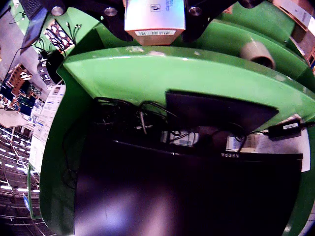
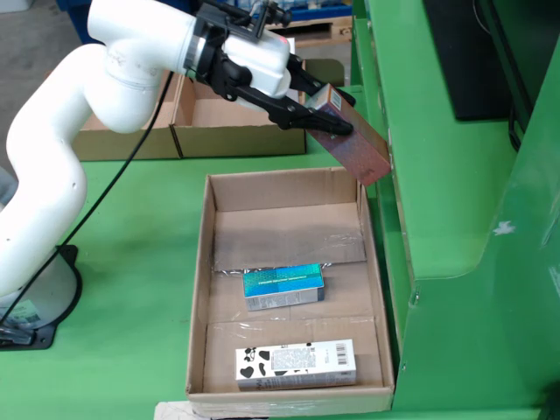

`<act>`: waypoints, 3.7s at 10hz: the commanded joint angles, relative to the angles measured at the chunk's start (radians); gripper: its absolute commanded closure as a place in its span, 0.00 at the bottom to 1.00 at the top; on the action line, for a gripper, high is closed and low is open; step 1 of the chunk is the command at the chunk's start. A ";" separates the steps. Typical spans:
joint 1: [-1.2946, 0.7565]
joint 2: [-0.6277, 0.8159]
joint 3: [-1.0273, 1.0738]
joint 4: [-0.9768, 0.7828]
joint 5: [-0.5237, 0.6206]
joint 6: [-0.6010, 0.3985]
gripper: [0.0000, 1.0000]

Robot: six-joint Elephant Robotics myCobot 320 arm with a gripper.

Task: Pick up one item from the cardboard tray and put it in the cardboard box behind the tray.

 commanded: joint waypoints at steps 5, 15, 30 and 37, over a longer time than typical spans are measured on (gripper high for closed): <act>0.139 0.345 0.029 -0.596 0.394 0.171 1.00; 0.435 0.342 0.029 -0.614 0.347 0.079 1.00; 0.986 -0.030 0.029 0.026 -0.012 -0.274 1.00; 1.057 -0.079 0.029 0.026 -0.012 -0.321 1.00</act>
